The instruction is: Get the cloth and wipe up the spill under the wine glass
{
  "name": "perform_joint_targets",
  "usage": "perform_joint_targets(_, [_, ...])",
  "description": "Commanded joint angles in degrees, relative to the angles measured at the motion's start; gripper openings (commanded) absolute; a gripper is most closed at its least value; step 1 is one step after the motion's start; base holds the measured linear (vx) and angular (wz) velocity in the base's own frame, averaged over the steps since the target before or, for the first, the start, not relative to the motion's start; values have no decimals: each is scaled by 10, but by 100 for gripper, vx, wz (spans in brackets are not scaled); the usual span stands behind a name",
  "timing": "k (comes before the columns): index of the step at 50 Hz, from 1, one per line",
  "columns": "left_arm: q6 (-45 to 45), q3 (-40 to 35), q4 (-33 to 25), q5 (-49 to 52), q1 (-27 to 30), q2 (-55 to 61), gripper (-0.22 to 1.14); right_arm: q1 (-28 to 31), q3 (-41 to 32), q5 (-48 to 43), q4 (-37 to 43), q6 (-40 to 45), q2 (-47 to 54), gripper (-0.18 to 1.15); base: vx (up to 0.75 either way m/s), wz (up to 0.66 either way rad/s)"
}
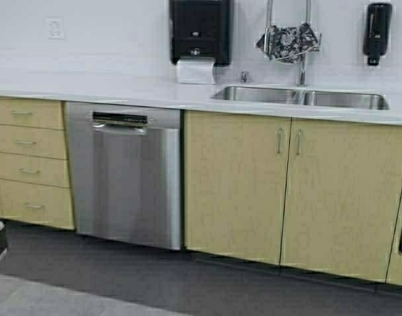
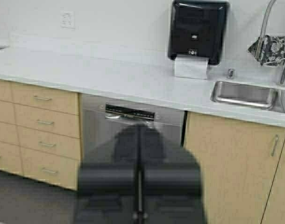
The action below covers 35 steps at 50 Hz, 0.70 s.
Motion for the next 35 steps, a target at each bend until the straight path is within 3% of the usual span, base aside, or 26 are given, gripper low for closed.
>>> perform_joint_targets(1, [1,-3,3,-9,1,4,2,1,-11,-6,0,2,2,5,35,-9])
perform_joint_targets(35, [-11,9,1,-9,0,-1,2,1,-3,-10,-1,14,1,5,37,-11])
